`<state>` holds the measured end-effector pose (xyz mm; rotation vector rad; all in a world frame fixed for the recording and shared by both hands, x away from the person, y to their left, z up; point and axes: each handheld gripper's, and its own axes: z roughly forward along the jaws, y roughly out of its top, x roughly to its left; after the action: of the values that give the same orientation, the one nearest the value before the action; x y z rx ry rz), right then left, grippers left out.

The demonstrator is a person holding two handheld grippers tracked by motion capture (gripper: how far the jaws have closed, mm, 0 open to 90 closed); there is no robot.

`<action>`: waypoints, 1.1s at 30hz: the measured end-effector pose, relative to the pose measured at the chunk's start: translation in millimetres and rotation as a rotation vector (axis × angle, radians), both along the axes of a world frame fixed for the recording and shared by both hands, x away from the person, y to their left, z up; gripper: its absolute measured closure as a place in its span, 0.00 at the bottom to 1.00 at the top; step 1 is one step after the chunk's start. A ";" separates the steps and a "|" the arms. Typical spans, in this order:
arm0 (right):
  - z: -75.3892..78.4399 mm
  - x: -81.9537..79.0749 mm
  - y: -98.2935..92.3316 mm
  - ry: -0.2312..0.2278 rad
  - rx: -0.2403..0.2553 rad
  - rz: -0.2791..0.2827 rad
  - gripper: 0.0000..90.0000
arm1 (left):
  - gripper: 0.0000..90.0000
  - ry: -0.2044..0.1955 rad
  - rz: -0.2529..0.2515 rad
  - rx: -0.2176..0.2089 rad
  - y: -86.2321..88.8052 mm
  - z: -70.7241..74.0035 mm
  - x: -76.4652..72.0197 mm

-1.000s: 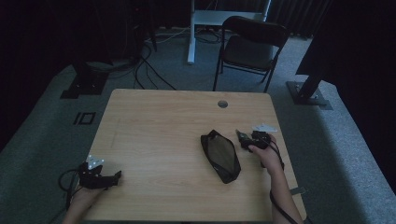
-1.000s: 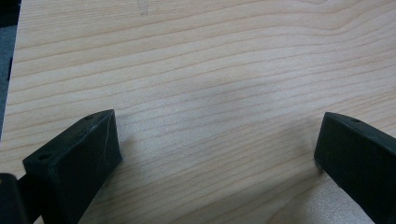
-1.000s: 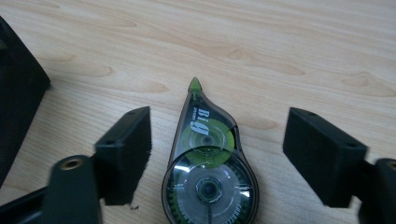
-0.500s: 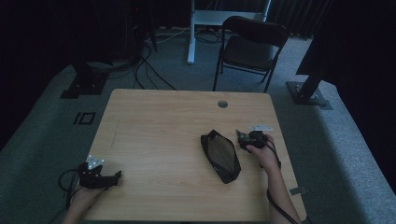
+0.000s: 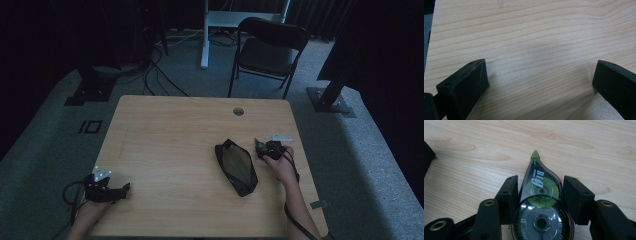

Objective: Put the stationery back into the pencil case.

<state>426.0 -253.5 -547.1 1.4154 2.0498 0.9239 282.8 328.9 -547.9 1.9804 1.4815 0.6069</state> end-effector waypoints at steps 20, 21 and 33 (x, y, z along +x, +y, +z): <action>36.7 -8.4 -0.1 -0.010 0.043 0.009 0.55 | 0.00 0.000 0.000 0.000 0.0 0.0 0.0; 39.5 -9.6 0.2 -0.014 0.044 0.009 0.55 | 0.00 0.000 0.000 0.000 0.0 0.0 0.0; 73.6 -25.5 6.0 -0.060 0.048 0.033 0.55 | 0.00 0.000 0.000 0.000 0.0 0.0 0.0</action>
<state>400.5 -247.5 -473.6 1.3653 2.0243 1.0227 282.8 328.9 -547.9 1.9805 1.4815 0.6068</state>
